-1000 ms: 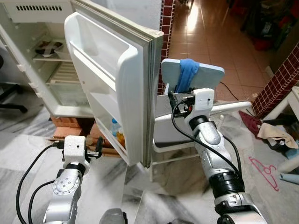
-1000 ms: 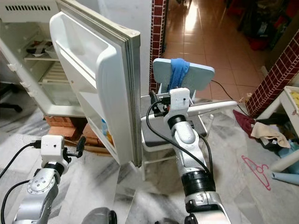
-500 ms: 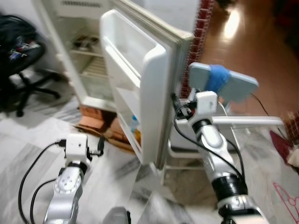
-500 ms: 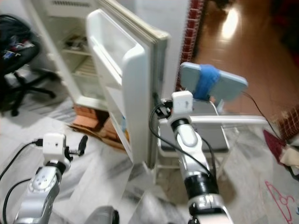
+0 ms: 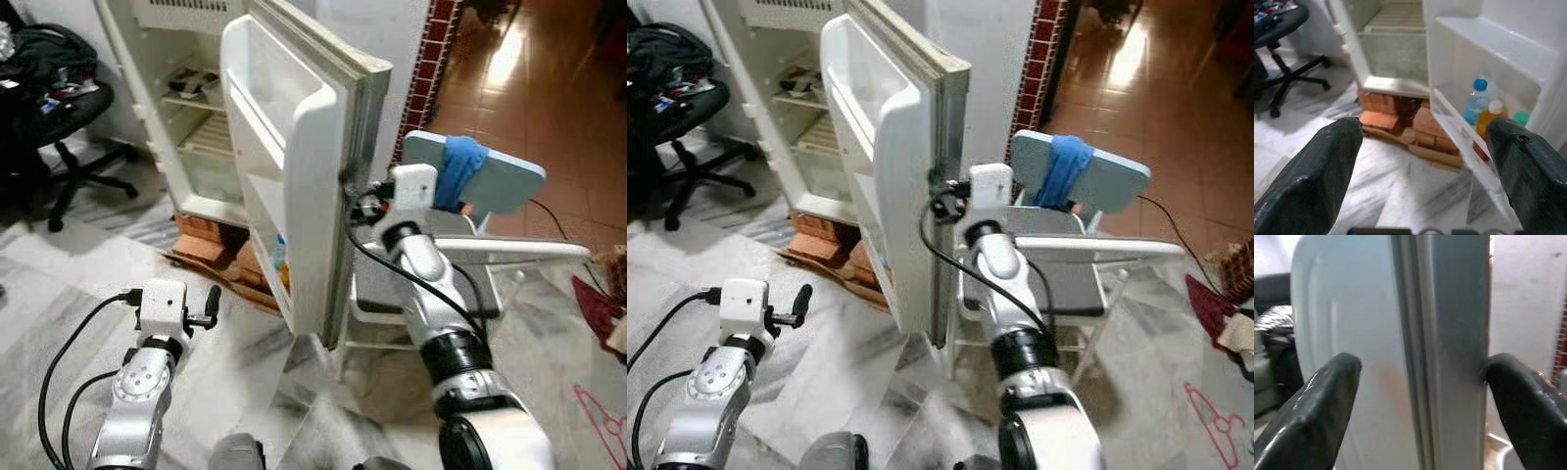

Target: Restocking fridge

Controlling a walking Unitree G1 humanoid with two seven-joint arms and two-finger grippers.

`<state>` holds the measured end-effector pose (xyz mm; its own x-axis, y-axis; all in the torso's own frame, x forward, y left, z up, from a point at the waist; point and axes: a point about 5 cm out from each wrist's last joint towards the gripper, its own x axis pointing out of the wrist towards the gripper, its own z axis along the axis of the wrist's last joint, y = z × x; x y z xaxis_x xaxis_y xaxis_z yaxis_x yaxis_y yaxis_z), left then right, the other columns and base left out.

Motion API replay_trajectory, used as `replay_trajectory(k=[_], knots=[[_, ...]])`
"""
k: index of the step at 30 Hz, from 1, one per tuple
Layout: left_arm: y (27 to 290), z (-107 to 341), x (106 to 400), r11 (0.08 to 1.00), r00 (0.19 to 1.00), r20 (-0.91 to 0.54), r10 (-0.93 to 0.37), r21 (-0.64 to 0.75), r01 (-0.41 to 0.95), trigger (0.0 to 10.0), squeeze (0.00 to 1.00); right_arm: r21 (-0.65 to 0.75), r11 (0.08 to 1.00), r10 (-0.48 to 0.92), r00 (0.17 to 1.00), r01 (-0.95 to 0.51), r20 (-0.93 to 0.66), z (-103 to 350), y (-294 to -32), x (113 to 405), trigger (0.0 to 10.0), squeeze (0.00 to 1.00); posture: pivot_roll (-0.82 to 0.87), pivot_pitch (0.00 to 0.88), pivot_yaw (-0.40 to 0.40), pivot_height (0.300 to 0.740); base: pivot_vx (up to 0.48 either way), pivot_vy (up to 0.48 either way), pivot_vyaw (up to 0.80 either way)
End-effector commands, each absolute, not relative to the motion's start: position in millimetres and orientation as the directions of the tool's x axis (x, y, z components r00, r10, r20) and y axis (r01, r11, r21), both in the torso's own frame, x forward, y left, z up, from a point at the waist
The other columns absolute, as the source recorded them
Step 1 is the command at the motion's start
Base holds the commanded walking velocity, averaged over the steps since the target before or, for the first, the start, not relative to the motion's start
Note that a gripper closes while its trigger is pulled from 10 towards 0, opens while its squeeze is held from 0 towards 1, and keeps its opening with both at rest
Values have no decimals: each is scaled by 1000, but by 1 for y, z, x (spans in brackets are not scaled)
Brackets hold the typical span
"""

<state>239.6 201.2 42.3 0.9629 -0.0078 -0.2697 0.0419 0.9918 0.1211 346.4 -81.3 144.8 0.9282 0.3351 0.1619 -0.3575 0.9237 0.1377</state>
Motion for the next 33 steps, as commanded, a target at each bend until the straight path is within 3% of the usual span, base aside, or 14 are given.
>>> replay_trajectory(k=[1,6,10,11,14,17,18,22,23,24,28,31,32,33], knots=[[203,42,241,991,961,-277,-13,122,48,10000,0,144,875,434,882,-461,185,152,-64,342,10000,0,96,14,-9,740,0,0,0],[198,41,241,990,958,-284,-30,120,67,10000,0,199,723,617,748,-662,244,161,-29,322,10000,0,91,17,-7,740,0,0,0],[195,42,241,989,962,-270,-48,122,84,10000,0,250,486,761,546,-837,350,182,-8,296,10000,0,97,18,-8,740,0,0,0],[196,42,240,989,960,-275,-49,120,85,10000,0,283,338,808,431,-898,402,191,-7,282,10000,0,98,19,-9,740,0,0,0],[197,41,239,989,958,-282,-49,118,85,10000,0,279,221,849,325,-935,417,194,-11,267,10000,0,98,20,-9,740,0,0,0],[197,41,238,990,957,-285,-47,116,84,10000,0,264,275,868,357,-925,346,180,-17,267,10000,0,93,23,-13,740,0,0,0],[197,41,238,990,957,-285,-47,116,83,10000,0,284,414,841,482,-865,244,157,-28,279,10000,0,93,24,-14,740,0,0,0],[197,41,239,990,959,-279,-48,118,84,10000,0,252,572,773,616,-780,151,138,-41,290,10000,0,92,26,-14,740,0,0,0],[196,42,239,990,961,-272,-50,116,84,10000,0,251,640,723,680,-726,121,130,-52,293,10000,420,90,30,-12,740,0,0,0],[197,45,240,990,964,-262,-49,112,81,10000,0,253,752,607,789,-609,94,121,-74,294,10000,1000,83,38,-9,740,0,0,0],[197,47,242,989,965,-255,-55,119,88,10000,0,309,764,575,815,-566,71,121,-88,284,10000,1000,78,54,-8,740,0,0,0],[195,55,247,985,971,-229,-71,136,104,10000,0,250,845,478,877,-474,48,119,-97,284,10000,1000,76,70,-6,740,0,0,0],[196,56,249,987,971,-227,-68,127,99,10000,0,244,862,447,893,-444,46,118,-99,284,10000,0,74,74,-6,740,0,0,0],[196,56,249,987,971,-227,-68,127,99,10000,0,244,862,447,893,-444,46,118,-99,284,10000,0,74,74,-6,740,0,0,0]])
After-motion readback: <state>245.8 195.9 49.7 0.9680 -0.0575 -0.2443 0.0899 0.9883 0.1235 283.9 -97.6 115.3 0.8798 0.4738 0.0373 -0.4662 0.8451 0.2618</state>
